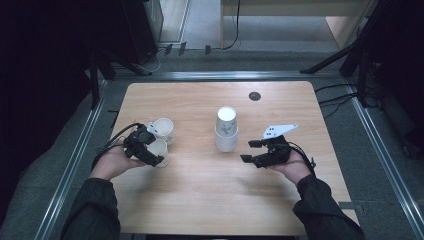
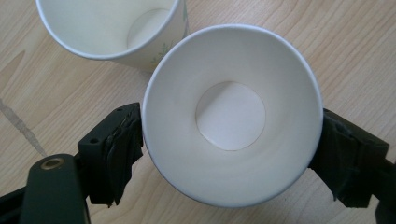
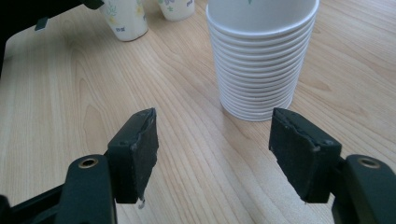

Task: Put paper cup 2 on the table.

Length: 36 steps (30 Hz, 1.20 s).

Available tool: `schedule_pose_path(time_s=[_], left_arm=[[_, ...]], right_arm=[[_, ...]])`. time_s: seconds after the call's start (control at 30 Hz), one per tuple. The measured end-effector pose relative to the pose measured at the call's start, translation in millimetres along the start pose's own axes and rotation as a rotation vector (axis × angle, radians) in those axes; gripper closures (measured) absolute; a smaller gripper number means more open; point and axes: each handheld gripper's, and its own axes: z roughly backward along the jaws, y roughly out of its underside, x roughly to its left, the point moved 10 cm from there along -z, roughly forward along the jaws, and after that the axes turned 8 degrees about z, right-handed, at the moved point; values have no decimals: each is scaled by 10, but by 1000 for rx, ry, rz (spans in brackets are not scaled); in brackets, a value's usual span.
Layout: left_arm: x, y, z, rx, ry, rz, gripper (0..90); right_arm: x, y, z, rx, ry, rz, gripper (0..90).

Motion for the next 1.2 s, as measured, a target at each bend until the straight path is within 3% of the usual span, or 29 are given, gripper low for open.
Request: schedule_pose_path(time_s=[0.13, 0.23, 0.47, 1.2], left_arm=[[-8, -4, 10, -3, 10, 7, 141], [-40, -7, 26, -12, 49, 12, 130], [-12, -22, 54, -30, 33, 25, 124], [-7, -72, 226, -94, 53, 36, 118]], right_arm=[[0, 4, -1, 2, -1, -1, 332], [2, 1, 0, 1, -1, 0, 332], [6, 0, 1, 1, -2, 1, 333], [28, 11, -12, 8, -15, 9, 333]])
